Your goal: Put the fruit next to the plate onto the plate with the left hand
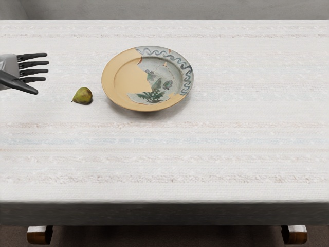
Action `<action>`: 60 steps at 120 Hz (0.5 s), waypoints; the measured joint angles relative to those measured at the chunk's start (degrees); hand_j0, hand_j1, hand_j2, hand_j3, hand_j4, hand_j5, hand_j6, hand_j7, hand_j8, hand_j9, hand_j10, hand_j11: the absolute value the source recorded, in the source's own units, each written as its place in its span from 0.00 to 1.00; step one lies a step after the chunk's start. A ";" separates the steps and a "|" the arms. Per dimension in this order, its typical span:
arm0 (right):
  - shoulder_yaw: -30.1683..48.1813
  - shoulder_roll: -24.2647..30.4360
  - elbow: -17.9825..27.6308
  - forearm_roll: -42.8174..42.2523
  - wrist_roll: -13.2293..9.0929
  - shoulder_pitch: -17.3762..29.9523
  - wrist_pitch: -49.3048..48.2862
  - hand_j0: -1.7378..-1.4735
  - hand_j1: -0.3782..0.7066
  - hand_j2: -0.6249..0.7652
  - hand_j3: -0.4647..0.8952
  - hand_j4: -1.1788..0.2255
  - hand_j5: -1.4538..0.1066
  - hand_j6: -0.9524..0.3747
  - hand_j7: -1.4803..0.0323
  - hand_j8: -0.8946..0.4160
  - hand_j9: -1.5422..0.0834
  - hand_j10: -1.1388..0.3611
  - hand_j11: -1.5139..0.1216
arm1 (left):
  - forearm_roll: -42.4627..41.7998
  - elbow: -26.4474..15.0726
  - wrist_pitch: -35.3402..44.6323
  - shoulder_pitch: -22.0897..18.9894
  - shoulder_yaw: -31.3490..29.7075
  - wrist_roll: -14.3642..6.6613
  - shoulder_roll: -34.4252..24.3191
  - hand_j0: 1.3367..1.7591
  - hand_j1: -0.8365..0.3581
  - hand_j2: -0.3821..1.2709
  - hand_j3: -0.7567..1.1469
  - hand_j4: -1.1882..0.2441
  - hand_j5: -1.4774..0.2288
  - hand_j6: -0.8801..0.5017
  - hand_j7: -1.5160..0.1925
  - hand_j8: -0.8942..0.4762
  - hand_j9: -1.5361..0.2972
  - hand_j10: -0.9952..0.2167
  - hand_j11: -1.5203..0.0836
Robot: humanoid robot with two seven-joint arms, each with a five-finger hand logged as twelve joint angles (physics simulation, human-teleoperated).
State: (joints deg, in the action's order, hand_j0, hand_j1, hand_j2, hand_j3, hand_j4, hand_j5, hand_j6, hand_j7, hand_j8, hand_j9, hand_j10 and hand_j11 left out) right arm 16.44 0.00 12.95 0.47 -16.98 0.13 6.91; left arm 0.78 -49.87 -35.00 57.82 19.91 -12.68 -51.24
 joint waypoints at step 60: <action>0.01 0.00 -0.03 0.00 0.00 -0.02 0.02 0.30 0.03 0.45 0.34 0.84 0.93 0.72 0.98 0.68 0.95 0.76 0.93 | 35.16 3.61 16.18 7.75 -0.81 -8.45 16.26 0.76 0.97 0.23 0.40 0.81 0.85 0.62 0.87 0.63 0.82 0.80 0.93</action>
State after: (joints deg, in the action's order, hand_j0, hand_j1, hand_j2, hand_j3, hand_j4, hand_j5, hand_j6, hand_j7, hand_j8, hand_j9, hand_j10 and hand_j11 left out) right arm 16.45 0.00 12.93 0.47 -16.98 0.11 6.93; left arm 35.94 -46.26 -18.81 65.57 19.10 -21.13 -34.98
